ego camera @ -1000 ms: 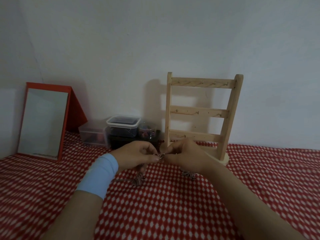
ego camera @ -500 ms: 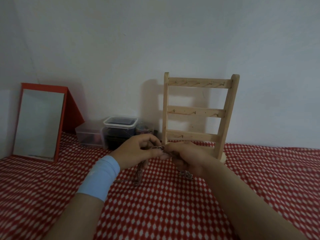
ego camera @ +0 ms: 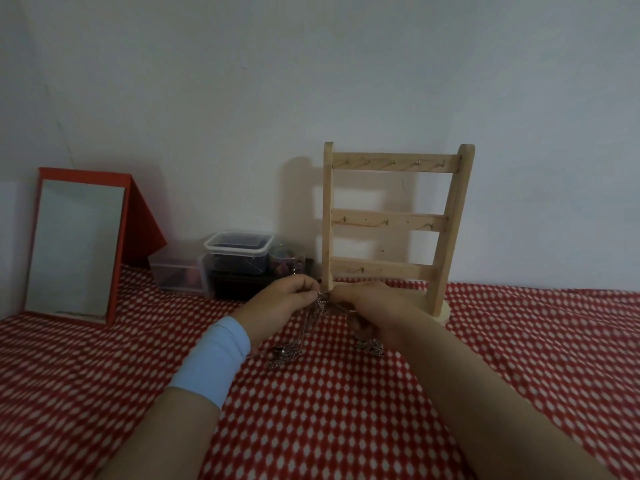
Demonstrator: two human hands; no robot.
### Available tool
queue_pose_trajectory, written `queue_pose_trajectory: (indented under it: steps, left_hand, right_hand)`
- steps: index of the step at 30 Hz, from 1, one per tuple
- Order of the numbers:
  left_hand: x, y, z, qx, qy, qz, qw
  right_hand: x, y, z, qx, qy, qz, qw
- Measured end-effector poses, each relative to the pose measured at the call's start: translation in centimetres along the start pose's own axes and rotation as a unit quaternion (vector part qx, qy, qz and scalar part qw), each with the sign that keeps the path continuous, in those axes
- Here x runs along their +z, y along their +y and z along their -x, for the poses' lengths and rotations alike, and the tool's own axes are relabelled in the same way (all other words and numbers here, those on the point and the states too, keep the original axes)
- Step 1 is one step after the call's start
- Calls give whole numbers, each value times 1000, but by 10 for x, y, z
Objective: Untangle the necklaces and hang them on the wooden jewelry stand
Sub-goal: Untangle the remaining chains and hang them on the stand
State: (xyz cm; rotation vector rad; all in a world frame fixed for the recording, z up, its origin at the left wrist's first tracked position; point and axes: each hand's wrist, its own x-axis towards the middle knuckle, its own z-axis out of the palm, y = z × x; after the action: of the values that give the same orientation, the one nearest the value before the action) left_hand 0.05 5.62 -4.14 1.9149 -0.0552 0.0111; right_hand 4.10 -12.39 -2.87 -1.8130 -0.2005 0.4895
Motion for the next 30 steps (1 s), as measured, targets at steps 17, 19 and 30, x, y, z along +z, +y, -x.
queue_pose_trajectory:
  steps: [17,19,30]
  left_hand:
    - [7,11,17,-19,-27,298,954]
    - [11,12,15,-50,-29,307,950]
    - [-17,12,19,-115,-62,-146,981]
  right_hand:
    - [-7,1,-4,-44,-116,-4,992]
    - [-13,1,-3,-59,-134,10,989]
    - [-33,-5,6,-100,-112,310,939]
